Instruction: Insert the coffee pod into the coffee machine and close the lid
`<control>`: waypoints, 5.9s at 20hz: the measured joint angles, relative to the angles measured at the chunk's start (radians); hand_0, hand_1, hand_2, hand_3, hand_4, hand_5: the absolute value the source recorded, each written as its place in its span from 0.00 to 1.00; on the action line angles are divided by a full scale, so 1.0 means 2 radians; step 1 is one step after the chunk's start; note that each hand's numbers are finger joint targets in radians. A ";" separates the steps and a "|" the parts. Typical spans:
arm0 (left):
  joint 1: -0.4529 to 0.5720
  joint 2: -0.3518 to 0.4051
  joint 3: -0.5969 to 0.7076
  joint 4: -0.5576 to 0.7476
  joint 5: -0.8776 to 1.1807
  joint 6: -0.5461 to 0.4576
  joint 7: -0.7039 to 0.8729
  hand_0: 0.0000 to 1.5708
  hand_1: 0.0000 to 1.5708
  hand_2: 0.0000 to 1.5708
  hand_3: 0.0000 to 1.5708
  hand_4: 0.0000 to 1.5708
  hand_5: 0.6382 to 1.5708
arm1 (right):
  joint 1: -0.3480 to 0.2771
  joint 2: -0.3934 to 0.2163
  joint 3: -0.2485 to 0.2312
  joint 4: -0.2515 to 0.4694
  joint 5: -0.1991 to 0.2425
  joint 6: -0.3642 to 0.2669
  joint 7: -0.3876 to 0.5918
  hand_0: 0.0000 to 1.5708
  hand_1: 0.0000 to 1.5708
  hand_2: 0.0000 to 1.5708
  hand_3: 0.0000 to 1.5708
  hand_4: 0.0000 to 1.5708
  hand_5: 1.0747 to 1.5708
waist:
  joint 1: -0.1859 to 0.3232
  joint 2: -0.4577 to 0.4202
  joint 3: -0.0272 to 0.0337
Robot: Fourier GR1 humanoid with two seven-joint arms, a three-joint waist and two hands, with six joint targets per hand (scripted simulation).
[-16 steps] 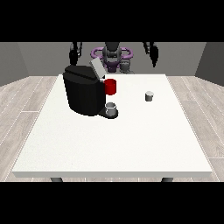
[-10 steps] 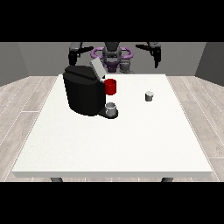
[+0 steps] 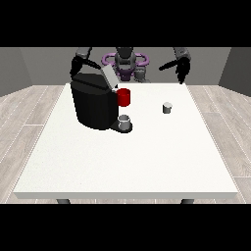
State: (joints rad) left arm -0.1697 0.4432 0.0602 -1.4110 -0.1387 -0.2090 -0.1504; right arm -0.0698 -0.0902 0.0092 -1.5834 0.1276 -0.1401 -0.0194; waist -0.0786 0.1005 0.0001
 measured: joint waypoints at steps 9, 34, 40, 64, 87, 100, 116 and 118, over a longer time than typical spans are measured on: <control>-0.085 0.050 0.013 0.110 -0.054 -0.013 0.006 0.00 0.00 0.00 0.00 0.00 1.00 | -0.032 0.021 0.029 -0.004 0.017 -0.005 0.001 0.00 0.00 0.00 0.00 0.00 1.00 | -0.044 0.056 -0.0002; -0.203 0.039 -0.047 0.305 -0.253 0.098 -0.068 0.53 0.53 0.64 0.55 0.22 1.00 | -0.102 0.032 0.028 0.070 0.025 -0.003 0.025 0.00 0.00 0.00 0.00 0.00 1.00 | -0.049 0.097 -0.0001; -0.211 0.044 -0.074 0.335 -0.302 0.093 -0.060 0.50 0.50 0.61 0.54 0.25 1.00 | -0.099 0.038 0.024 0.091 0.020 -0.001 0.006 0.00 0.00 0.00 0.00 0.00 1.00 | -0.050 0.093 0.0003; -0.300 -0.002 -0.050 0.366 -0.302 -0.019 -0.082 0.91 0.91 0.89 0.85 0.35 1.00 | -0.089 0.027 0.007 0.184 0.042 -0.028 0.005 0.00 0.00 0.00 0.00 0.00 1.00 | -0.027 0.007 0.0000; -0.474 -0.020 0.013 0.346 -0.274 -0.112 0.048 0.77 0.77 0.81 0.80 0.31 1.00 | -0.132 0.020 -0.005 0.161 0.025 -0.008 0.002 0.00 0.00 0.00 0.00 0.00 1.00 | -0.087 0.020 0.0000; -0.527 -0.002 0.024 0.363 -0.284 -0.108 0.050 0.76 0.76 0.80 0.78 0.29 1.00 | -0.179 0.011 -0.025 0.153 0.021 -0.018 0.010 0.00 0.00 0.00 0.00 0.00 1.00 | -0.105 0.082 0.0000; -0.543 0.000 0.028 0.380 -0.291 -0.108 0.037 0.74 0.74 0.78 0.76 0.27 1.00 | -0.196 0.006 -0.033 0.156 0.018 -0.018 0.012 0.00 0.00 0.00 0.00 0.00 1.00 | -0.110 0.101 0.0004; -0.541 -0.001 0.027 0.380 -0.293 -0.104 0.033 0.77 0.77 0.80 0.76 0.26 1.00 | -0.193 0.006 -0.034 0.157 0.018 -0.019 0.011 0.00 0.00 0.00 0.00 0.00 1.00 | -0.110 0.101 0.0006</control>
State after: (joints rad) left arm -1.2514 0.4417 0.1149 -0.6516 -0.7248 -0.4169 -0.0848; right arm -0.4550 -0.0785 -0.0589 -1.2694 0.1630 -0.1771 0.0026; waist -0.2988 0.3018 0.0012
